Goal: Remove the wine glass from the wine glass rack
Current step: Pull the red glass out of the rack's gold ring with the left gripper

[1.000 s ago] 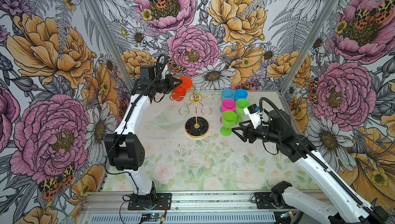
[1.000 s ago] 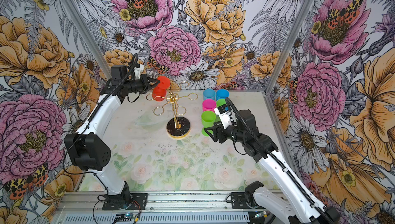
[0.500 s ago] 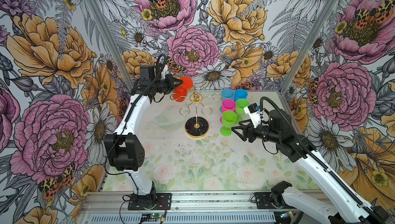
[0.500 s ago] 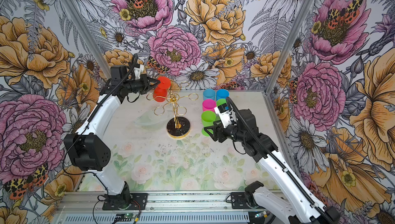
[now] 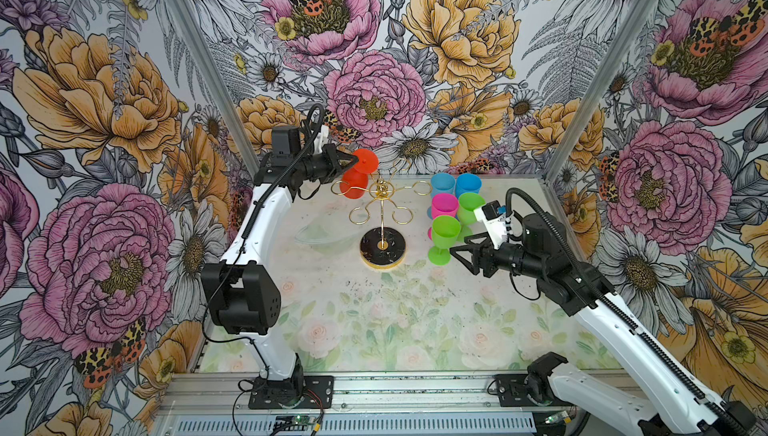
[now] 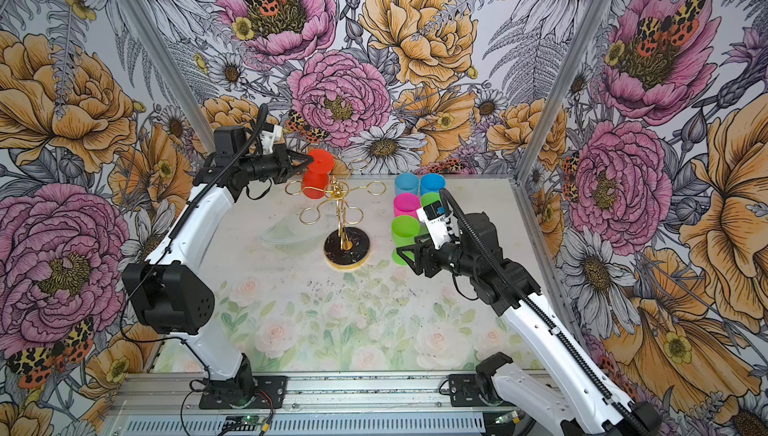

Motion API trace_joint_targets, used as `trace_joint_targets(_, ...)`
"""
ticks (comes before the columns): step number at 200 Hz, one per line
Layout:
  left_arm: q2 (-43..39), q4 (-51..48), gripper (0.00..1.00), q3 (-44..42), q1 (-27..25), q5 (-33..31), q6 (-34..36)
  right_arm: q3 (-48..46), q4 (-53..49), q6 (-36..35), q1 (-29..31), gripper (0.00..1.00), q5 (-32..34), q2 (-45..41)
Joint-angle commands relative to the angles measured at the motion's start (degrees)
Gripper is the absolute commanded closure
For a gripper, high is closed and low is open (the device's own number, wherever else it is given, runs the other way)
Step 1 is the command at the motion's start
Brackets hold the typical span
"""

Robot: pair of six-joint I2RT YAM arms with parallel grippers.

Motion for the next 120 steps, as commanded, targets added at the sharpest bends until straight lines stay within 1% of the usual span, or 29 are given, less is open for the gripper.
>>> trace_joint_targets(1, -1.9, 0.3, 1.0, -0.4, -0.7, 2.5, -1.0, -0.3, 1.6, 0.4, 0.3, 0.34, -0.5, -1.0)
trace_joint_targets(120, -0.6, 0.3, 1.0, -0.9, -1.9, 4.5, -0.7, -0.7, 1.6, 0.4, 0.3, 0.34, -0.1, -1.7)
